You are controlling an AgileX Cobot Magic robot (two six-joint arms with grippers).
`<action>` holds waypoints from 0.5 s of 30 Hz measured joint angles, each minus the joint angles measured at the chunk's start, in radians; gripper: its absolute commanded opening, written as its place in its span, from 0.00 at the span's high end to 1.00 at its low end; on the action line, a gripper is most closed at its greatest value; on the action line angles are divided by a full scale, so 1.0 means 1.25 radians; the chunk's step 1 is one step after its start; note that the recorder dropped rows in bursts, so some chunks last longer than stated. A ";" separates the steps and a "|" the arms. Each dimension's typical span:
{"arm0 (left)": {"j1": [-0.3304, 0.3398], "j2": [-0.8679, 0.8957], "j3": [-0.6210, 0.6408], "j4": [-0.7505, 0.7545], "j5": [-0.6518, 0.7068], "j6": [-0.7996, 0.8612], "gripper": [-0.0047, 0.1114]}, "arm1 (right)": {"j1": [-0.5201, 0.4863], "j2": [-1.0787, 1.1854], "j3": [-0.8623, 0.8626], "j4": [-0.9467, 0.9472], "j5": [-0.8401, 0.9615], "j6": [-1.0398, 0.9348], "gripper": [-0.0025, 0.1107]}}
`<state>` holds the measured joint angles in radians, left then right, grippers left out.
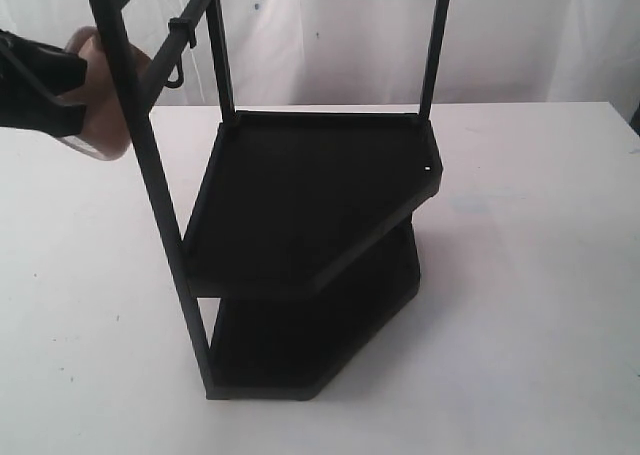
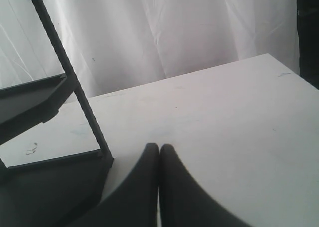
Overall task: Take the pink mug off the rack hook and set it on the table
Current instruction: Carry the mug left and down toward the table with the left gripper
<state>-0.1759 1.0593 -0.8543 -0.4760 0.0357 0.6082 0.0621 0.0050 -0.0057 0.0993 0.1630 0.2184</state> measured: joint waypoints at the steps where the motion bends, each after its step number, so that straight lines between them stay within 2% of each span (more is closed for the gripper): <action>1: 0.000 0.000 0.016 0.000 -0.019 0.000 0.96 | 0.000 0.000 0.000 0.000 0.000 0.001 0.98; 6: 0.000 0.000 0.113 -0.011 -0.131 -0.002 0.96 | 0.000 0.000 0.000 0.000 0.000 0.002 0.98; 9: 0.000 0.000 0.182 -0.014 -0.241 -0.021 0.96 | 0.000 0.000 0.000 0.000 0.000 0.002 0.98; 15: 0.001 0.000 0.319 0.014 -0.427 -0.143 0.96 | 0.000 0.000 0.000 0.000 0.000 0.002 0.98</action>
<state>-0.1751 1.0593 -0.4555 -0.4590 -0.4983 0.4291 0.0621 0.0050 -0.0057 0.0993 0.1630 0.2214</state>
